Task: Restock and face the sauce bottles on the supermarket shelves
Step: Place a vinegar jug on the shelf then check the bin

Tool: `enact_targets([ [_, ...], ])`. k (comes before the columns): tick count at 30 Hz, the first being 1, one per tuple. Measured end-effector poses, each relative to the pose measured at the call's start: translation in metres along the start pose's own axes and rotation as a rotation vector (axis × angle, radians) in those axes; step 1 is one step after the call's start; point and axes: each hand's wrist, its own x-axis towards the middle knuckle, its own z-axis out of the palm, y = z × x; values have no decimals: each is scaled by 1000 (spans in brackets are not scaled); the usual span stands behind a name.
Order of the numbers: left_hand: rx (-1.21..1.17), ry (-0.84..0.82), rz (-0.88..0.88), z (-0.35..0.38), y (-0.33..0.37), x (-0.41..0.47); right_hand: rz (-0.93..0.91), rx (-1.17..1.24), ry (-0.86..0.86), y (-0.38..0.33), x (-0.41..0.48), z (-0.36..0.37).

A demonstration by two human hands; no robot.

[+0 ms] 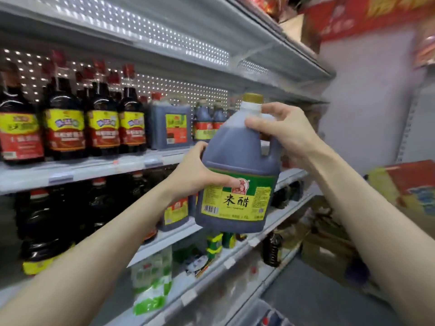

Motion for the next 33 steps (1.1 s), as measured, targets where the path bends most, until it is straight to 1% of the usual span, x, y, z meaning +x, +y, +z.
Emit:
enact_targets([
  [2,-10,-13,2,43,10,29,5,-7,0,9,14,-52],
  [6,-25,-25,6,120,29,87,0,-167,-24,27,46,-149],
  [12,-19,-80,39,207,44,167,-13,-208,24,59,84,-251],
  [19,2,-127,99,276,20,255,-22,-242,45,117,128,-330],
  [25,43,-113,156,324,-21,344,-41,-260,23,185,183,-382],
  [33,140,-6,195,369,-88,519,-101,-278,-44,304,329,-449],
])
